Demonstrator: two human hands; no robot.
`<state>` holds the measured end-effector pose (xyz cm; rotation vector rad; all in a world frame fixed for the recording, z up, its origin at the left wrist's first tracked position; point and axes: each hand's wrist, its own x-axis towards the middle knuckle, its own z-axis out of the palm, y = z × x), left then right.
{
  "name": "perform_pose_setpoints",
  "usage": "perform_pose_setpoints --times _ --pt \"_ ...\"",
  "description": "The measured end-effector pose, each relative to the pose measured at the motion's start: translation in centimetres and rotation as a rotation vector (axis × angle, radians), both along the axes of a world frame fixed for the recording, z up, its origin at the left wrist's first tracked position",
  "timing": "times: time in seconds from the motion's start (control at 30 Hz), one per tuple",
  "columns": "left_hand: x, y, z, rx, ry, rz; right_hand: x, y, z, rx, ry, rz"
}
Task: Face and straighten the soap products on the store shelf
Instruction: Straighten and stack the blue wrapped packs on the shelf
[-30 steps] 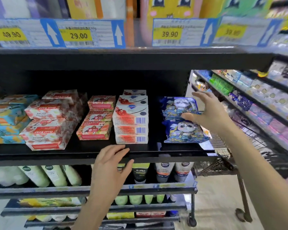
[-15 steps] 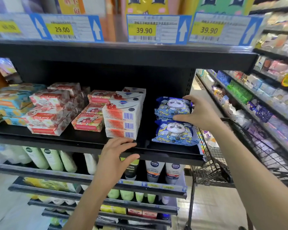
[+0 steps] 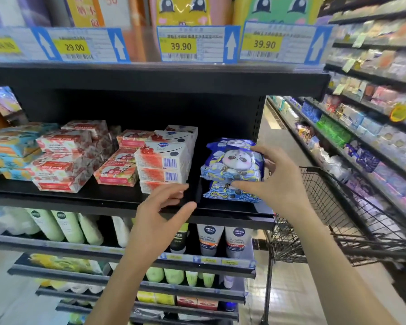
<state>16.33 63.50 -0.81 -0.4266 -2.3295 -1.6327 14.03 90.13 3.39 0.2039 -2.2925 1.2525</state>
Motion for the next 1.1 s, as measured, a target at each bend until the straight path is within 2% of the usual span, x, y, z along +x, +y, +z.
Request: perform_pose_setpoints --times 0.07,0.23,0.43,0.53,0.6,0.7,0.83,1.1 --pt "0.5 1.2 1.7 0.177 -0.124 -0.086 1.7 -0.4 -0.6 0.005 0.046 0.035" --pt "0.4 3.8 4.0 0.328 -0.342 -0.254 4.3 -1.1 -1.3 -0.072 0.097 0.112" --pt "1.1 6.0 3.5 0.499 -0.414 -0.269 5.9 -1.2 -1.9 -0.101 0.093 0.174" --pt "1.5 6.3 3.1 0.495 -0.419 -0.250 6.9 -1.1 -2.1 -0.203 0.002 0.249" --pt "1.9 6.4 2.7 0.486 -0.416 -0.228 7.8 -1.2 -2.1 -0.352 -0.054 0.322" --pt "2.6 6.6 2.4 0.484 -0.408 -0.221 8.5 -1.4 -2.2 -0.555 -0.115 0.245" --pt "3.1 6.8 2.6 0.479 -0.388 -0.253 8.5 -1.3 -1.8 -0.607 -0.204 0.164" --pt "3.4 7.2 3.1 0.464 -0.320 -0.259 9.0 -1.0 -0.7 -0.681 -0.267 0.262"
